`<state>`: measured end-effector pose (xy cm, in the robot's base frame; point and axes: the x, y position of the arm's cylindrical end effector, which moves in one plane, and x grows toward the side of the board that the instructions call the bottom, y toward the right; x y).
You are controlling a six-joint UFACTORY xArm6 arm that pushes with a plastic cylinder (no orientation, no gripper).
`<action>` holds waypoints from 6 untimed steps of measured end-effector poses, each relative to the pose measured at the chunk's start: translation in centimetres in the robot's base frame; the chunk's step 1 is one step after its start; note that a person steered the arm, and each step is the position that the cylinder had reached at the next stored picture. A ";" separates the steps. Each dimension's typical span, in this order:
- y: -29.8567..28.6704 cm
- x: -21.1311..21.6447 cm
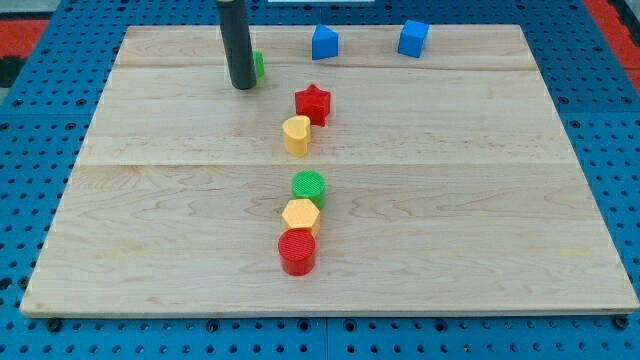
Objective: Push the green star left to the blue triangle
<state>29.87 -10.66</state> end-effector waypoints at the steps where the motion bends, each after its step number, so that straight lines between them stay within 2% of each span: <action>1: -0.2 -2.3; 3: 2.1 -2.8; 4: 1.3 -3.1; 5: 4.0 -6.2; 6: 6.5 -2.8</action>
